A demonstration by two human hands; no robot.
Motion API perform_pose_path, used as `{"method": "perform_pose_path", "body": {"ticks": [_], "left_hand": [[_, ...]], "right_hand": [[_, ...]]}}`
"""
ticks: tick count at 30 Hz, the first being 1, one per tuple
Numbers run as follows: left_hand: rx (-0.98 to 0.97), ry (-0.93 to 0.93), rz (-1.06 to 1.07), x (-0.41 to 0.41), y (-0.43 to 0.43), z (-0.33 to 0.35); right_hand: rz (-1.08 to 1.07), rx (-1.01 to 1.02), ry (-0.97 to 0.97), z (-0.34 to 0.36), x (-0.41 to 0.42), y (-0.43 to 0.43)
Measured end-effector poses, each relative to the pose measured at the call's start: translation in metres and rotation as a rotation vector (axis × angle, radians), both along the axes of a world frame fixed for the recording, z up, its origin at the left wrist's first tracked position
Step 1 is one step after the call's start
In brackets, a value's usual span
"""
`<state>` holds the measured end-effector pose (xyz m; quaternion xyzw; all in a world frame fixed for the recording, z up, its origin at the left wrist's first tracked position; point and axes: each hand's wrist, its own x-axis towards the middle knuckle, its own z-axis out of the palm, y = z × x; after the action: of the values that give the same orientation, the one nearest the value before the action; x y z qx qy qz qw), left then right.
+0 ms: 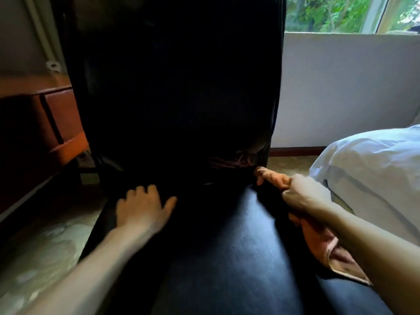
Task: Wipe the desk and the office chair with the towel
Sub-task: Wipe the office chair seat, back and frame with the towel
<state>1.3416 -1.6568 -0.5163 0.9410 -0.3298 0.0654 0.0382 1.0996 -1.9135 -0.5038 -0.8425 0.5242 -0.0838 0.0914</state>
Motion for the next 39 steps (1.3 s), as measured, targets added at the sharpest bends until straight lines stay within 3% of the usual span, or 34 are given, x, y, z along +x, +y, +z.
{"method": "perform_pose_path", "body": {"ticks": [3, 7, 9, 16, 20, 22, 24, 27, 29, 33, 37, 39], "left_hand": [[0.095, 0.308, -0.074, -0.055, -0.037, -0.016], [0.145, 0.255, -0.134, -0.083, -0.049, -0.048], [0.129, 0.215, -0.17, -0.081, -0.045, -0.053], [0.161, 0.155, -0.181, -0.079, -0.045, -0.052], [0.184, 0.136, -0.165, -0.079, -0.046, -0.054], [0.144, 0.121, -0.163, -0.08, -0.045, -0.056], [0.112, 0.113, -0.152, -0.08, -0.044, -0.058], [0.085, 0.126, -0.166, -0.079, -0.044, -0.059], [0.077, 0.14, -0.182, -0.079, -0.043, -0.059], [0.061, 0.136, -0.174, -0.082, -0.044, -0.058], [0.091, 0.097, -0.143, -0.081, -0.048, -0.058], [0.038, 0.079, -0.167, -0.082, -0.046, -0.06]], "right_hand": [[-0.106, 0.131, -0.391, 0.009, 0.001, 0.003], [-0.243, 0.386, -1.125, 0.017, 0.029, -0.01], [-0.264, 0.449, -1.278, 0.016, 0.054, -0.017], [0.063, 0.611, -0.849, -0.012, 0.138, 0.048], [0.354, 0.873, -1.037, -0.014, 0.157, 0.092], [0.213, 1.01, -1.196, -0.007, 0.152, 0.1], [-0.107, 1.023, -1.368, 0.0, 0.135, 0.089], [-0.503, 0.611, -1.472, 0.01, 0.103, 0.053], [-0.556, 0.453, -1.497, 0.023, 0.095, 0.035], [-0.295, 0.566, -1.371, 0.035, 0.126, 0.009], [0.019, 0.587, -1.064, 0.016, 0.17, 0.041], [0.169, 0.767, -0.979, -0.004, 0.183, 0.067]]}}
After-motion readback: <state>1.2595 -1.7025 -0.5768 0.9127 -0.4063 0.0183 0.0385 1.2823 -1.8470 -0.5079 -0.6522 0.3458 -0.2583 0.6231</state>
